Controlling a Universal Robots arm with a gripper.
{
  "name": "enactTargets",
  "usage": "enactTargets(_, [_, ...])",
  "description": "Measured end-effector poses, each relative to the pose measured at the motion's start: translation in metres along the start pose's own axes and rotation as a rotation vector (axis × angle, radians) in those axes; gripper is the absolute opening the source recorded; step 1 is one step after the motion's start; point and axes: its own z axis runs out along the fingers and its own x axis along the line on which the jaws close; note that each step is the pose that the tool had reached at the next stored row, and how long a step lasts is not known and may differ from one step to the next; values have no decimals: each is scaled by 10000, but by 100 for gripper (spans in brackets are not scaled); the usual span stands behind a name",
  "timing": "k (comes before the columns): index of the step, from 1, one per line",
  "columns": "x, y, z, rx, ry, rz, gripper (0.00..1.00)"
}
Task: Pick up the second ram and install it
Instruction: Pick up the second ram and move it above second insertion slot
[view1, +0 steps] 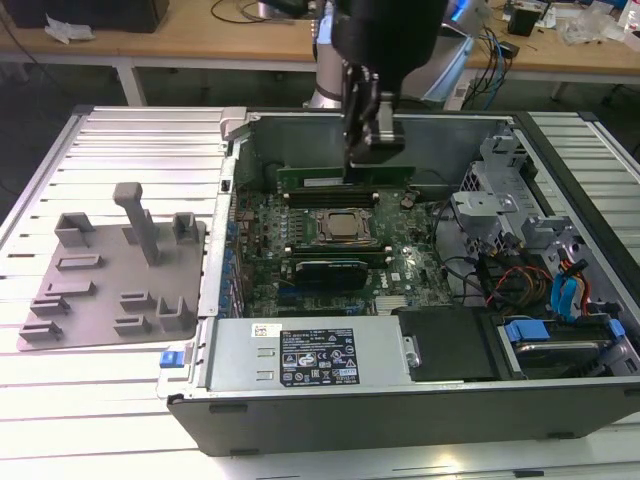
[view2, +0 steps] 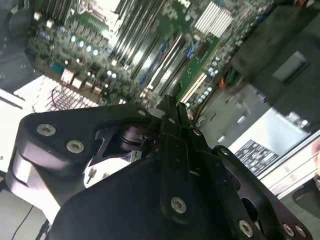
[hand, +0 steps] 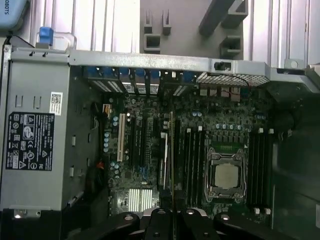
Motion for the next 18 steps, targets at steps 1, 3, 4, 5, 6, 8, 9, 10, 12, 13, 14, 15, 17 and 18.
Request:
enactTargets(1, [-6, -43, -1, -1, 0, 2, 11])
enactTargets(3, [-26, -149, -3, -3, 0, 0, 11])
enactTargets(4, [-34, -180, -3, -3, 0, 1, 11])
enactTargets(5, [-55, -259, -5, -4, 0, 0, 11])
enactTargets(6, [-68, -310, -6, -5, 1, 0, 11])
enactTargets(8, [-110, -436, -8, -5, 1, 0, 11])
enactTargets(9, [-133, -498, -8, -5, 0, 1, 11])
enactTargets(10, [-144, -526, -8, -5, 0, 1, 11])
enactTargets(12, [-181, -614, -8, -5, 0, 1, 11])
enactTargets(13, [-204, -657, -8, -5, 0, 1, 11])
enactTargets(14, [-222, -687, -8, -5, 1, 1, 11])
enactTargets(15, [-245, -723, -8, -6, 1, 0, 11])
enactTargets(17, [-315, -795, 0, -5, 0, 1, 11])
enactTargets(18, [-332, -797, 9, -4, -10, 0, 11])
